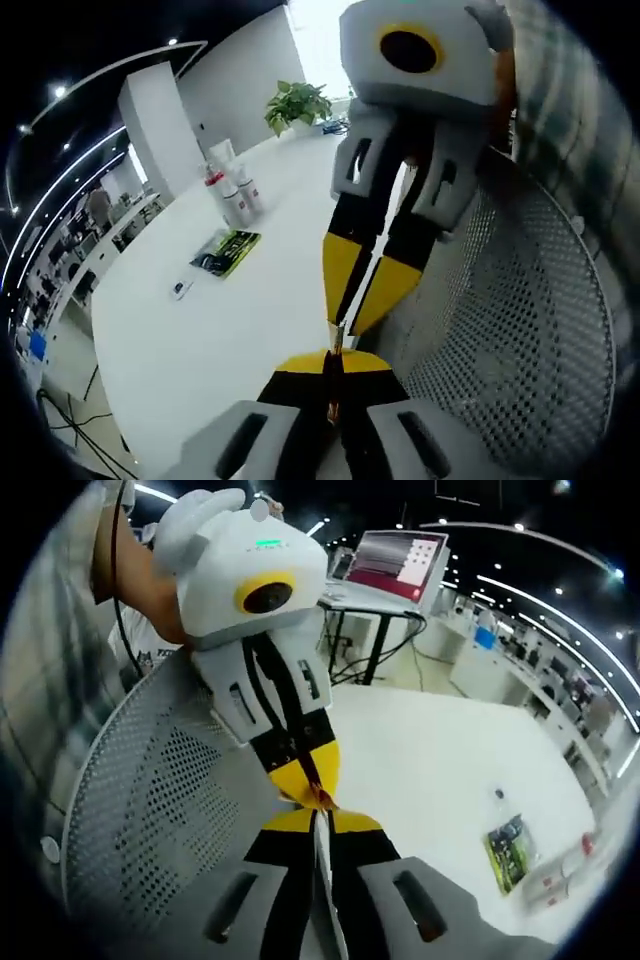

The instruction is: Arrange the skincare products in the storage area until every visible bottle or jar stands upright without overlapping.

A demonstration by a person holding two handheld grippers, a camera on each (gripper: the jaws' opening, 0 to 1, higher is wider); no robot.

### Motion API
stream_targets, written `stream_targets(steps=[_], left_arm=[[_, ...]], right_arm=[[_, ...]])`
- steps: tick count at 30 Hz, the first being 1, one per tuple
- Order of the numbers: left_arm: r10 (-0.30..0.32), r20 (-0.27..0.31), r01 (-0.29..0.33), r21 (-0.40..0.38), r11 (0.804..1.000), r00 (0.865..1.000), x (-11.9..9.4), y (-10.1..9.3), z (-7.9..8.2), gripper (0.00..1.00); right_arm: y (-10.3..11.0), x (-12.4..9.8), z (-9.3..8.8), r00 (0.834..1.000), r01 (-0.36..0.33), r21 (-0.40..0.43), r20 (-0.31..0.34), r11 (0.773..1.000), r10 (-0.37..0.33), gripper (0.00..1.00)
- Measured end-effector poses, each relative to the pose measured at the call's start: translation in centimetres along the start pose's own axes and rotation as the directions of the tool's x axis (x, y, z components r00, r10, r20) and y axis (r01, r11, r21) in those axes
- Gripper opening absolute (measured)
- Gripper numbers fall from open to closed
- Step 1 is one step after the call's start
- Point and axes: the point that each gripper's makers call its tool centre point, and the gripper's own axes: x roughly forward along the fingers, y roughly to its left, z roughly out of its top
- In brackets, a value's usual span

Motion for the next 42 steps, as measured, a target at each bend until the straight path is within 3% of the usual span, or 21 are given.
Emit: stream_targets(steps=[3,7,11,13,17,22,24,27,34,36,38,39,41,42], left_arm=[[0.002,-0.040,0.001,0.064,0.998,0.999,0.8,-0.9,-0.1,0.01],[-0.007,-0.033,0.011,0.121,0.993,0.999,1.0,-1.5,0.2,0.01],[-0.018,-0.020,0.021,0.157,0.987,1.000,0.9,-1.6,0.4,0.02],[-0.028,-0.027,0.032,0.152,0.988,0.999,0.9,-1.8,0.5,0.03],[-0.051,-0.032,0.054,0.105,0.993,0.998,0.9,-2.4,0.7,0.08],[-0.077,-0.049,0.074,-0.069,0.995,0.996,1.2,-1.8,0.3,0.24],[-0.077,-0.014,0.075,-0.099,0.992,0.997,1.2,-1.3,0.9,0.23],[-0.071,0.005,0.071,-0.170,0.983,0.997,1.5,-0.6,1.0,0.26],[-0.026,0.000,0.025,-0.233,0.972,1.000,1.6,0.9,0.7,0.36],[-0.029,-0.005,0.027,-0.288,0.957,1.000,1.5,1.0,0.5,0.37],[-0.034,0.000,0.033,-0.306,0.952,0.999,1.5,1.2,0.6,0.38],[-0.046,0.013,0.047,-0.332,0.942,0.999,1.5,1.2,0.7,0.38],[-0.065,0.058,0.083,-0.401,0.912,0.996,1.3,1.2,1.4,0.38],[-0.070,0.098,0.107,-0.449,0.887,0.993,1.0,1.5,2.1,0.38]], right_arm=[[0.4,-0.1,-1.0,0.998,-0.015,-0.049,-0.053,0.999,0.013,0.01],[0.6,-0.6,-1.5,0.997,-0.031,-0.089,-0.071,0.996,0.024,0.00],[0.5,-1.0,-1.4,0.996,-0.064,-0.034,-0.058,0.997,0.062,0.00],[1.0,-1.1,-1.4,0.992,-0.112,0.048,-0.048,0.993,0.114,0.00],[0.9,-1.8,-1.7,0.984,-0.173,0.084,-0.033,0.981,0.176,0.00],[0.0,-2.7,-2.3,0.979,-0.197,0.119,-0.021,0.973,0.201,0.00],[-0.2,-2.9,-2.3,0.977,-0.211,0.160,0.001,0.964,0.213,0.00],[-1.1,-3.1,-1.9,0.978,-0.206,0.266,0.079,0.942,0.192,0.00],[-3.4,-3.6,-2.0,0.983,-0.151,0.399,0.153,0.905,0.097,0.00],[-4.0,-4.0,-1.2,0.976,-0.159,0.442,0.208,0.883,0.072,0.00],[-4.4,-4.3,-1.2,0.973,-0.160,0.469,0.222,0.869,0.059,0.00],[-4.6,-4.6,-1.0,0.967,-0.175,0.503,0.248,0.846,0.053,0.00],[-5.2,-4.9,-0.9,0.961,-0.183,0.540,0.275,0.822,0.033,0.00],[-5.6,-5.3,-0.7,0.952,-0.200,0.577,0.304,0.792,0.018,0.00]])
